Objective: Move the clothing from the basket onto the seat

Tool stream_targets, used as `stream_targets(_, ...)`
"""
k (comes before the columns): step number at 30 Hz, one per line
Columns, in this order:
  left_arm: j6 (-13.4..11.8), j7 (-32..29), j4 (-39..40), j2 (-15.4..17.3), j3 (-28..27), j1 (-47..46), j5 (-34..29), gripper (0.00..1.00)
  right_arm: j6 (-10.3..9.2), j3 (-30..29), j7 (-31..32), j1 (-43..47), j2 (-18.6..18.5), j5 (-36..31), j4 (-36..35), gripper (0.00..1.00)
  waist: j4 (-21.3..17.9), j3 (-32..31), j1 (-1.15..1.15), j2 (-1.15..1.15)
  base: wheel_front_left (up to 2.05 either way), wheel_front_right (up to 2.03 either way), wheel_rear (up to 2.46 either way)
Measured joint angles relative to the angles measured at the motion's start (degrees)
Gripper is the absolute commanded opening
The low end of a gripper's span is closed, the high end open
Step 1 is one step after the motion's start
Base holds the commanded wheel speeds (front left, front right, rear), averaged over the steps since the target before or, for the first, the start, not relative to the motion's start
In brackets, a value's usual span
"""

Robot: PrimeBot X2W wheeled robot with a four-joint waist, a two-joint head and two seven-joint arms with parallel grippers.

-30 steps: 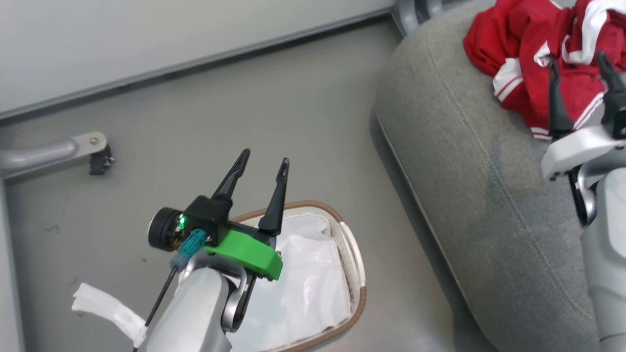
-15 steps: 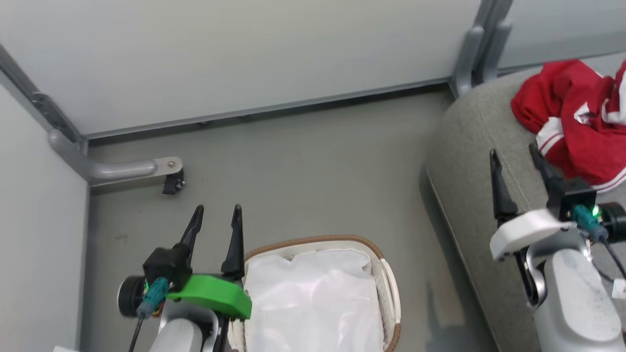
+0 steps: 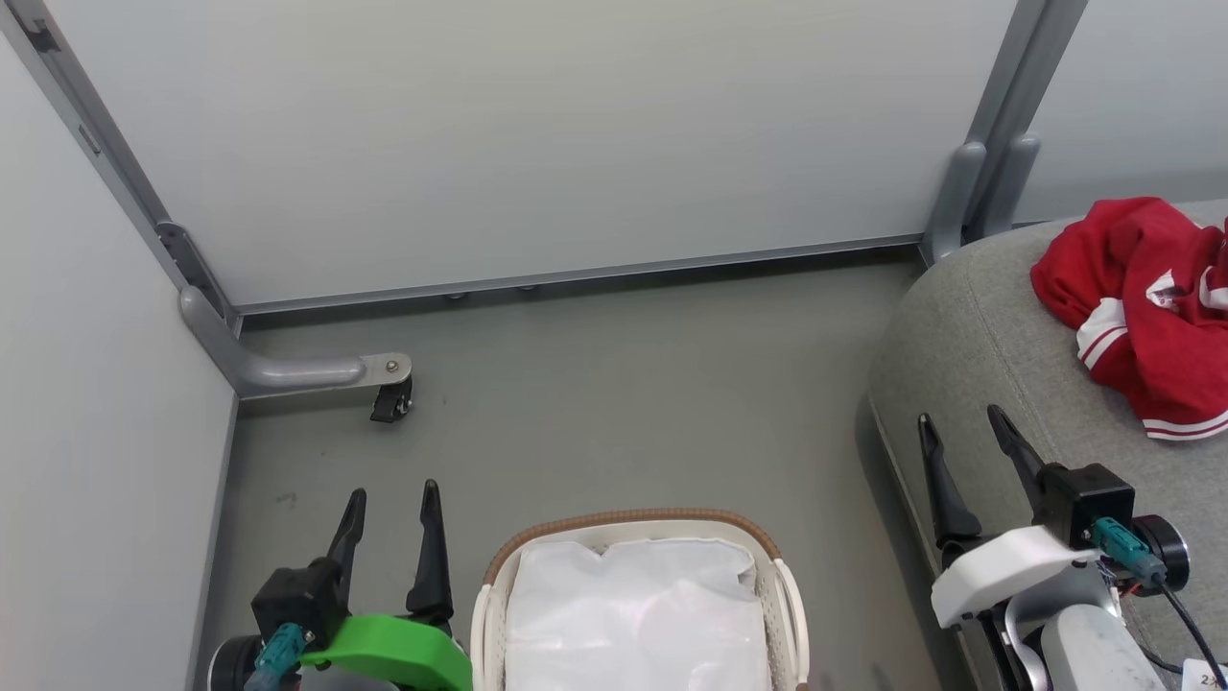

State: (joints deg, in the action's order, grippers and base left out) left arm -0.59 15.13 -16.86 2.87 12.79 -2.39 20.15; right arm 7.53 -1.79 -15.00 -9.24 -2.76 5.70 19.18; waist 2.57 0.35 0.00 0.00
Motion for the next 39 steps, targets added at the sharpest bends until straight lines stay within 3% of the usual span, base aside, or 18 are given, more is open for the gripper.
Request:
stream_targets(28,0.34,0.00,-1.19,0.00,-0.55,1.85,0.32,1.00,0.00,0.91,0.00,3.75,-0.01,2.25,-0.69,1.00,-0.81,-1.40,0.00,0.00,0.00,0.00,0.00)
stream_targets(29,0.34,0.00,-1.40,0.00,-0.53,1.85,0.32,0.00,0.00,0.91,0.01,3.81,0.03,2.25,-0.53,0.00,-0.82,-1.40,0.00,0.00,0.00,0.00,0.00)
stream_targets(34,0.37,-0.32,-3.53,-0.01,-0.26,2.14,1.20,0.00,0.00,0.79,0.66,5.09,0.58,2.93,1.78,0.00,-0.84,-1.39,0.00,0.00,0.00,0.00,0.00)
stream_targets(39,0.68,-1.71,-3.44,0.00,-1.41,2.14,5.81,0.00,0.00,0.22,2.31,5.08,0.58,8.31,1.82,0.00,-0.91,-1.34,0.00,0.00,0.00,0.00,0.00)
